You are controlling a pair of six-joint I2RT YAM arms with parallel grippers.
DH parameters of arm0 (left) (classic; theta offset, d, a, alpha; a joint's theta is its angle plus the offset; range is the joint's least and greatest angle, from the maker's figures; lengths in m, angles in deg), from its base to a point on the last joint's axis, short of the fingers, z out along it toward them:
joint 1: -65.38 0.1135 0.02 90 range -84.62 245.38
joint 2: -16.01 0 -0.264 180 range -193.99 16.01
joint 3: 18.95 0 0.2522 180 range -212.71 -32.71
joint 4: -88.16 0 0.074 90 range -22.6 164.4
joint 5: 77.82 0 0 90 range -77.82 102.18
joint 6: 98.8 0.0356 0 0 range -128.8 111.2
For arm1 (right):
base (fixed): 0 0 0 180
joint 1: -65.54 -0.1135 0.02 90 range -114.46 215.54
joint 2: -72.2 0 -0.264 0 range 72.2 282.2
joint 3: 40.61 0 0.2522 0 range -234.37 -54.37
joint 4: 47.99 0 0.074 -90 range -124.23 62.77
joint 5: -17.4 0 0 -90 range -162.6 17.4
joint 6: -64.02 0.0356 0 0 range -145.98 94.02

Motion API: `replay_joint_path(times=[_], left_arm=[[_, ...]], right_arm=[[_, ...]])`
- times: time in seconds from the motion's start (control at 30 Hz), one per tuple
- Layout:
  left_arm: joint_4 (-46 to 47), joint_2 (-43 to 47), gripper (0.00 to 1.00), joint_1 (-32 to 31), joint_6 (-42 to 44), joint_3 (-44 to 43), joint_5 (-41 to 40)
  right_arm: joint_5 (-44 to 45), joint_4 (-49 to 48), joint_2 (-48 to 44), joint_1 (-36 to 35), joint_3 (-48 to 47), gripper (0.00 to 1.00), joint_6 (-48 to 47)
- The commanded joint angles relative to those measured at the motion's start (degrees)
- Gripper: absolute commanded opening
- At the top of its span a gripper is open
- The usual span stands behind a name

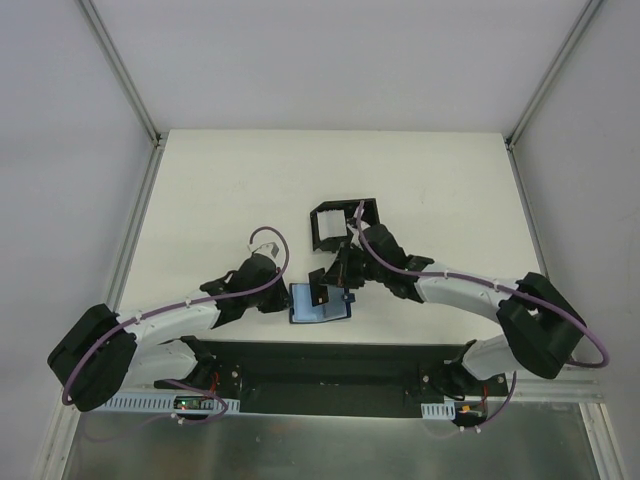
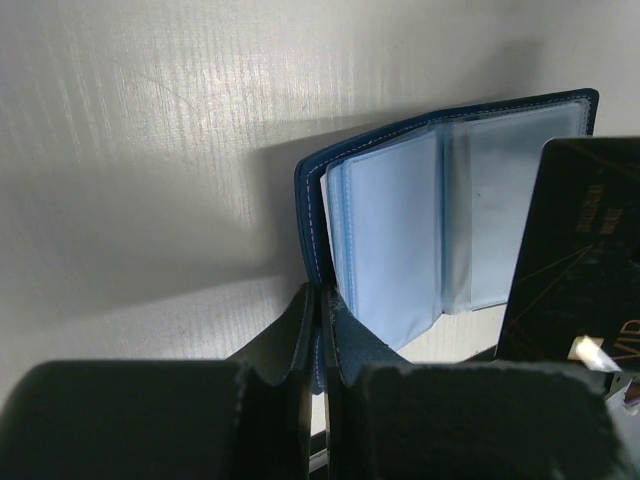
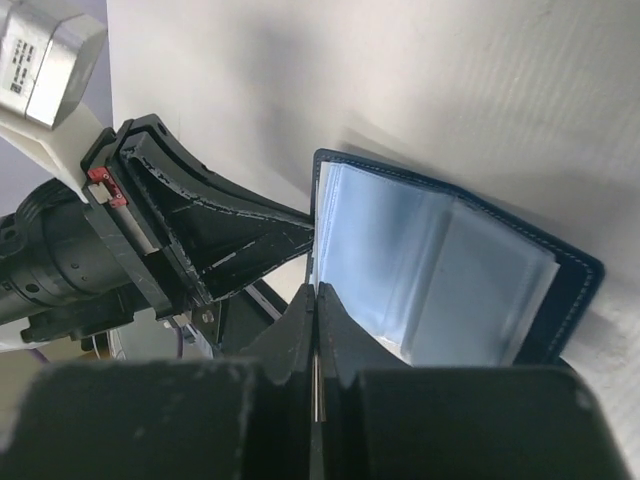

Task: Put the credit cards into the card holder
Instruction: Insert the credit card into the card holder.

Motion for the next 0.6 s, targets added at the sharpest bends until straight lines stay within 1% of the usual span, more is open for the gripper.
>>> replay_joint_path(times=[0.0, 0.13, 0.2, 0.57], left_arm=[[0.5, 0.9, 0.00, 0.4, -0.5, 0.5, -1.9], [0.3, 1.4, 0.00, 0.4, -2.2, 1.5, -1.9], [0.3, 1.7, 0.00, 0.4, -3.0, 2.1, -3.6], [0.3, -0.2, 0.00, 0.5, -1.8, 0.9, -3.8]], right_arm=[[2.3, -10.0, 1.2, -1.8, 2.6, 0.01, 4.8], [0.4, -12.3, 2.9, -2.0, 2.9, 0.00, 6.1], [0.1, -12.3, 3.0, -2.0, 2.5, 0.00, 5.6], [1.9, -12.5, 0.6, -2.2, 5.0, 0.00, 4.3]])
